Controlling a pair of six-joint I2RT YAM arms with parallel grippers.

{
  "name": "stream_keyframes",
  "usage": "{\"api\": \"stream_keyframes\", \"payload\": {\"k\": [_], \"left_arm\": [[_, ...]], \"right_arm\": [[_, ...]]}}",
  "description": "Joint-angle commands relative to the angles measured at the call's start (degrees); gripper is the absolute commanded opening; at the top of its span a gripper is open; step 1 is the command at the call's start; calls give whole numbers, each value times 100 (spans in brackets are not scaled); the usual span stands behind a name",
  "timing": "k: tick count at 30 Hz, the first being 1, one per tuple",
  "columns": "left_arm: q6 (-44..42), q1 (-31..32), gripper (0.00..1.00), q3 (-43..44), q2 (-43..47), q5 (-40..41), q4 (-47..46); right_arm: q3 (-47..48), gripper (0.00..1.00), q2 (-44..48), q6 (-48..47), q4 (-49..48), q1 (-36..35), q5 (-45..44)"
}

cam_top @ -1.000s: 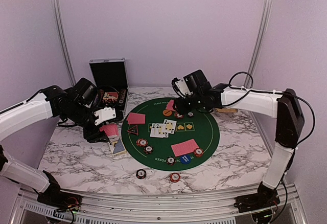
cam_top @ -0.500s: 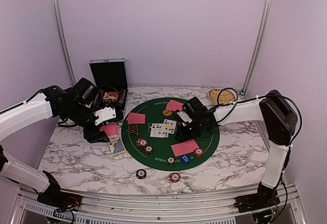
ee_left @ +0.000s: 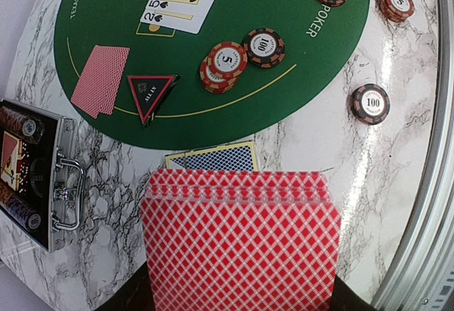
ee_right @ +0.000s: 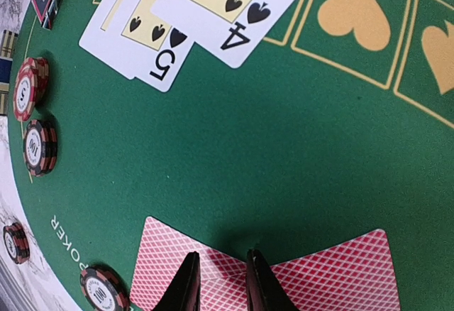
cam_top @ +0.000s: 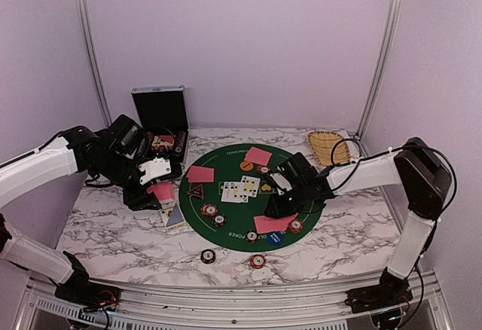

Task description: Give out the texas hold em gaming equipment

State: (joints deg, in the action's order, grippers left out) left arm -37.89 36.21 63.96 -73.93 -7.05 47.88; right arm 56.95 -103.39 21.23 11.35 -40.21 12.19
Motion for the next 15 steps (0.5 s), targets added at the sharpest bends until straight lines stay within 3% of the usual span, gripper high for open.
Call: {"api": "stream_keyframes", "payload": {"k": [1,8,10,15], "left_arm": [[26,-21,0,112,-7,-122,-7],[56,-17,0,173,-39,-170,-5],[55,-17,0,178,-27,-197,-7],[62,-9,0,220,-71,-215,-7]], "right_arm": [[20,22,293,135,247,41,14],[878,27,276,315,219,39,290],[1069,35,268,579,-21,19,669],[1277,68,120,1765,-1152,-177,1657]]}}
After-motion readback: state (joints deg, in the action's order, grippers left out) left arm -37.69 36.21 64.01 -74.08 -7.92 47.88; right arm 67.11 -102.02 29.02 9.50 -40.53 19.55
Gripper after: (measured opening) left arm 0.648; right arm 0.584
